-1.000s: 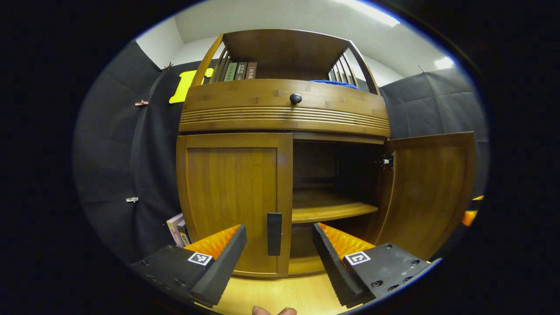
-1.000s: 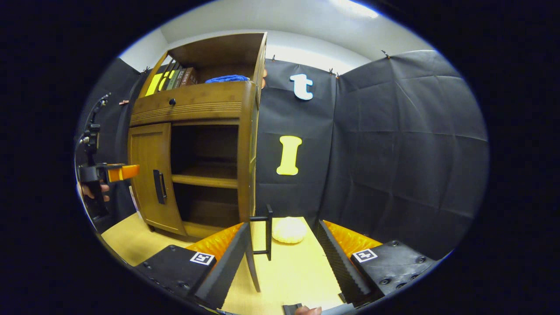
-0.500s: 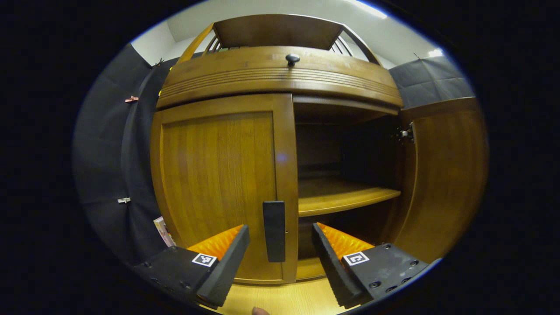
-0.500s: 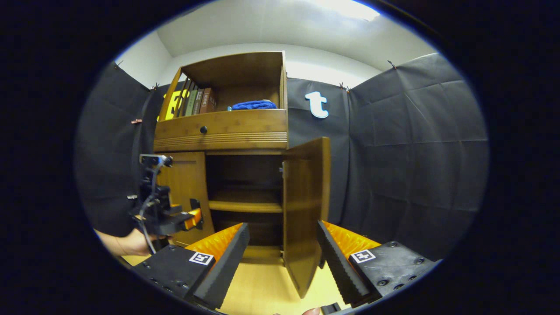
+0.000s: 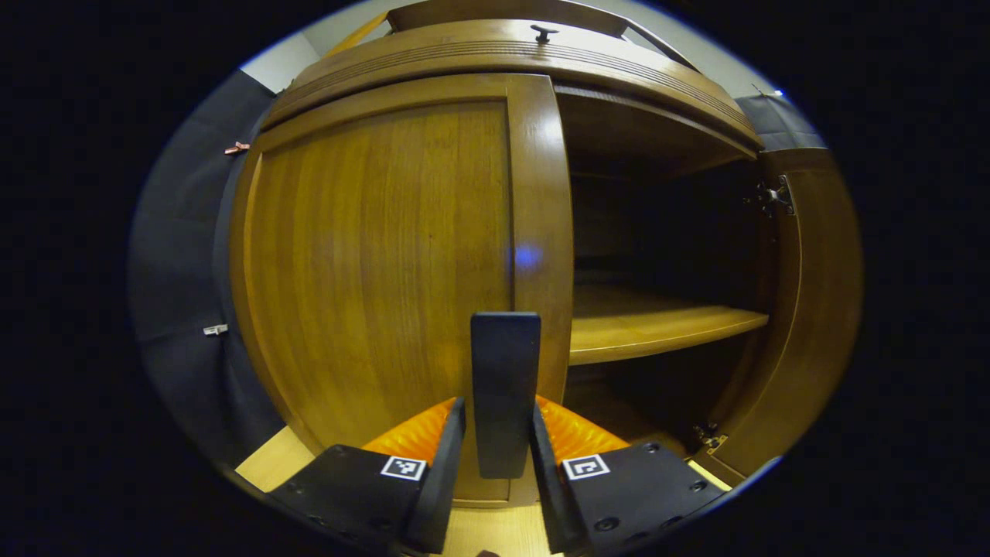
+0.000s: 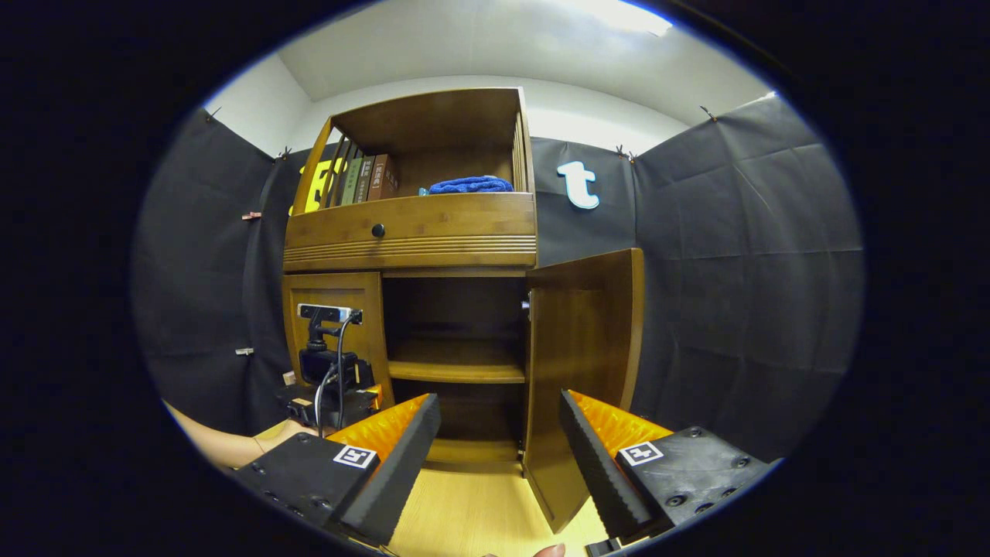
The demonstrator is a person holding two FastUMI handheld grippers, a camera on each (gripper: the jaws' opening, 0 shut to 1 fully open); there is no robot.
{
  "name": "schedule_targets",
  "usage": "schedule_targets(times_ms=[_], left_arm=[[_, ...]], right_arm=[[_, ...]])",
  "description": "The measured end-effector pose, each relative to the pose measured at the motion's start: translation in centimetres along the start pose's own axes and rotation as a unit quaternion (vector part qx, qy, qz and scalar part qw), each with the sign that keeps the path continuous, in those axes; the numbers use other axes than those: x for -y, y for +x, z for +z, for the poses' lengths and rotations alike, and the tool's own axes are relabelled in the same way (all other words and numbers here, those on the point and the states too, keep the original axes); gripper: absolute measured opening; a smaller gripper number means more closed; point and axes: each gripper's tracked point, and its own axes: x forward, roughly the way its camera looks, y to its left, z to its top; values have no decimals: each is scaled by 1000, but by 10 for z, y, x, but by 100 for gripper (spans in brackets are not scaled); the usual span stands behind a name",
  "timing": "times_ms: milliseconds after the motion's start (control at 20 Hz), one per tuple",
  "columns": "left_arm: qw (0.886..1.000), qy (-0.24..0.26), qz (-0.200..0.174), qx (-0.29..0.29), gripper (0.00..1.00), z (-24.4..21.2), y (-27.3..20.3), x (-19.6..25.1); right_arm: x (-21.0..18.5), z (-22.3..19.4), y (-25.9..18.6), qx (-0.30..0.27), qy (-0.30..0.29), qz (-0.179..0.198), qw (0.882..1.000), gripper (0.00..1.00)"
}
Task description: Open the right door of the double-door shoe cabinet with the right hand, and open the left door with the left hand.
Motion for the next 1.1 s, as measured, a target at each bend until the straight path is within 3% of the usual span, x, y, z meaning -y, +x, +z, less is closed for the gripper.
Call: schedule_targets(times_ms=[50,200,850,1100], left_arm=[[1000,4,4,-2,39,0,0,0],[1000,-1,2,-10,34,-2,-6,-1],[999,-4,-38,-19,32,-20,-116,-39],[999,-7,-30,-19,31,-28,-152,-67]], right_arm=[[2,1,-1,2,-2,-3,1000,98],[2,1,-2,4,0,-8,1000,95],[-33,-8,19,5,0,4,1000,96],[-51,-14,28,-1,-2,15,1000,96]])
